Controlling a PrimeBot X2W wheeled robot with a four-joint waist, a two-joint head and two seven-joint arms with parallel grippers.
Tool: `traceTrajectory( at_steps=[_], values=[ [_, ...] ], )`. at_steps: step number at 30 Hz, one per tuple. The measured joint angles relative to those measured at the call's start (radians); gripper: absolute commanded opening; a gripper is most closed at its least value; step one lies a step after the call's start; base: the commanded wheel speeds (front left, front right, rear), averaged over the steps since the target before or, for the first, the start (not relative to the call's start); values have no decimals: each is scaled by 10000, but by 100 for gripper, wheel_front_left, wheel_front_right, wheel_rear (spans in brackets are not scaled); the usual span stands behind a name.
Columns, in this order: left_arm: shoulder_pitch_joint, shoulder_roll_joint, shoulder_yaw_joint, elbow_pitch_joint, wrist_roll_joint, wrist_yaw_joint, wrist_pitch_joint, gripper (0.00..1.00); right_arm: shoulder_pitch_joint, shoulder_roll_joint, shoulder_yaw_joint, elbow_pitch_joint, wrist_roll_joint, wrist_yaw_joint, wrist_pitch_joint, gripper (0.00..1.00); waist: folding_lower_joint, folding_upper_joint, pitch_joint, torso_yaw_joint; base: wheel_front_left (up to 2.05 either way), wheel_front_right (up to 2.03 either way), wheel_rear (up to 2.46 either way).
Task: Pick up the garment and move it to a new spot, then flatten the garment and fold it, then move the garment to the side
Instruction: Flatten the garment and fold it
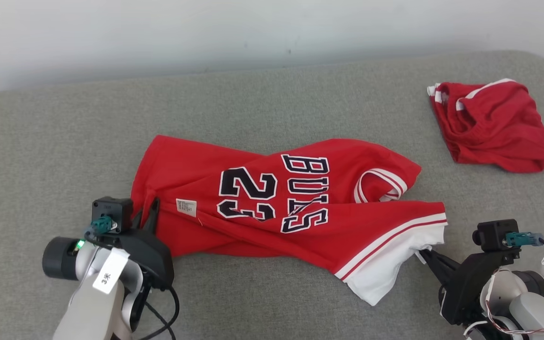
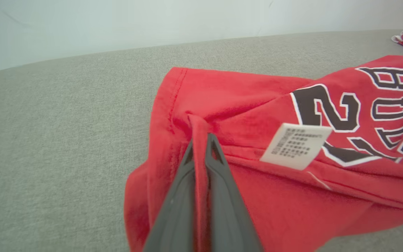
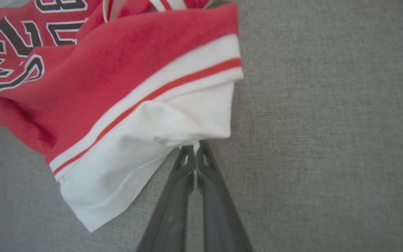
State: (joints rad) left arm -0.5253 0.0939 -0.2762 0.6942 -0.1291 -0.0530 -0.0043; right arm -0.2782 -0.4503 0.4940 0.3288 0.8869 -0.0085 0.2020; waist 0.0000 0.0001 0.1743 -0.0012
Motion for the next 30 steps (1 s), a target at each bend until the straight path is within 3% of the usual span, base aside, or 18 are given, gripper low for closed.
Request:
traceTrajectory(
  at_steps=[7, 12, 13, 14, 19, 24, 30],
  values=[
    [743, 67, 71, -88, -17, 178, -587, 0, 10, -274, -280, 221, 169, 178, -205, 0, -1, 0, -604, 221, 0, 0, 0],
    [1411, -52, -48, -470, -115, 79, -849, 0, 317, -267, -355, 184, 460, 309, -267, 0, -1, 0, -966, 346, 0, 0, 0],
    [1538, -94, -67, -514, -127, 77, -899, 4, 464, -274, -349, 186, 460, 309, -267, 0, -1, -2, -1013, 385, 0, 0, 0],
    [1636, -130, -104, -516, -151, 75, -920, 0, 569, -272, -328, 203, 460, 309, -267, 0, -2, -2, -1052, 429, 0, 0, 0],
    [2114, -119, -270, -487, -194, -4, -924, 0, 619, -174, -230, 163, 460, 355, -259, 0, -1, -2, -1169, 525, 0, 0, 0],
    [2169, -150, -301, -552, -192, 2, -930, 0, 620, -217, -180, 188, 456, 368, -230, 0, -1, -2, -1193, 514, 0, 0, 0],
    [2117, -42, -178, -995, -228, -4, -947, 0, 395, -297, -328, -17, 744, 629, -81, 0, -1, -2, -1240, 536, 0, 0, 0]
  ],
)
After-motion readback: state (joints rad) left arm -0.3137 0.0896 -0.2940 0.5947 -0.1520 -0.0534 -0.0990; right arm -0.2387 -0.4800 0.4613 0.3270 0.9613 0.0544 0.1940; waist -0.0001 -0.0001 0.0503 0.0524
